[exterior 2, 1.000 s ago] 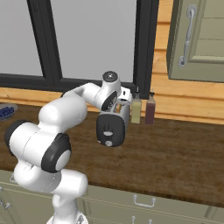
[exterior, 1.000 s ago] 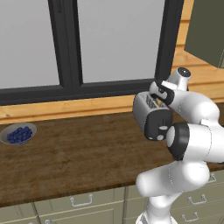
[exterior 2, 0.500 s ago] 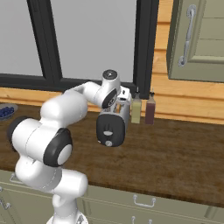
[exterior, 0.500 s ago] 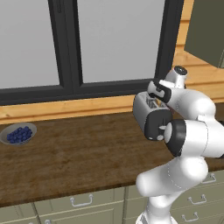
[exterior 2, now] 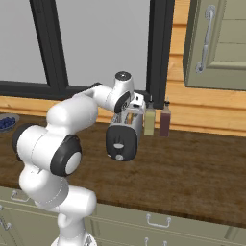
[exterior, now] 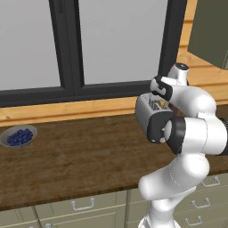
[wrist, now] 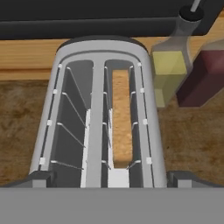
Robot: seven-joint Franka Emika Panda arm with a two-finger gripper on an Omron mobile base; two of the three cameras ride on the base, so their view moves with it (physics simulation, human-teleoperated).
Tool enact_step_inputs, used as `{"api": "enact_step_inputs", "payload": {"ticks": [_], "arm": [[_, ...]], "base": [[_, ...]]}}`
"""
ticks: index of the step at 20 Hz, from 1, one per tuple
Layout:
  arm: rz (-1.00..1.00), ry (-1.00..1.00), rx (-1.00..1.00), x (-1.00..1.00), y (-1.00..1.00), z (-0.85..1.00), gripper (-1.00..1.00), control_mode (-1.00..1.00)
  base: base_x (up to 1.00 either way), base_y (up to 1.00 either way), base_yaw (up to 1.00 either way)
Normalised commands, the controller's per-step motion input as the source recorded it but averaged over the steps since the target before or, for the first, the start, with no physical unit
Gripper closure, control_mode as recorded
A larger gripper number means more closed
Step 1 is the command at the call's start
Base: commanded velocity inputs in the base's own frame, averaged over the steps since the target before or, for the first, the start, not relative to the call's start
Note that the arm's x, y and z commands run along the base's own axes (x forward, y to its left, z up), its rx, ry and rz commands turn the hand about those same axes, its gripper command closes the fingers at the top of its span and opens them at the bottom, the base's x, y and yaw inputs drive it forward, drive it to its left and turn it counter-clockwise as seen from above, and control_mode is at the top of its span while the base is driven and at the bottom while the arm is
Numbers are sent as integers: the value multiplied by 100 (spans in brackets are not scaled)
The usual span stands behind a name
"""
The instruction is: Start the toaster. Once the lever pops up, take the bread to the plate on the dining counter.
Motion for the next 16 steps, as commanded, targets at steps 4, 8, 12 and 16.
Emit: {"api": "enact_step_inputs", "payload": {"ticks": [4,8,12,16], "arm": [[0,0,0,3,-16,-14,-100,-100],[0,1,0,14,-2,-9,-100,-100],[0,1,0,12,0,-5,-100,-100],[0,2,0,14,0,-3,-100,-100]], "base": [[0,0,0],[0,0,0],[0,0,0],[0,0,0]]}}
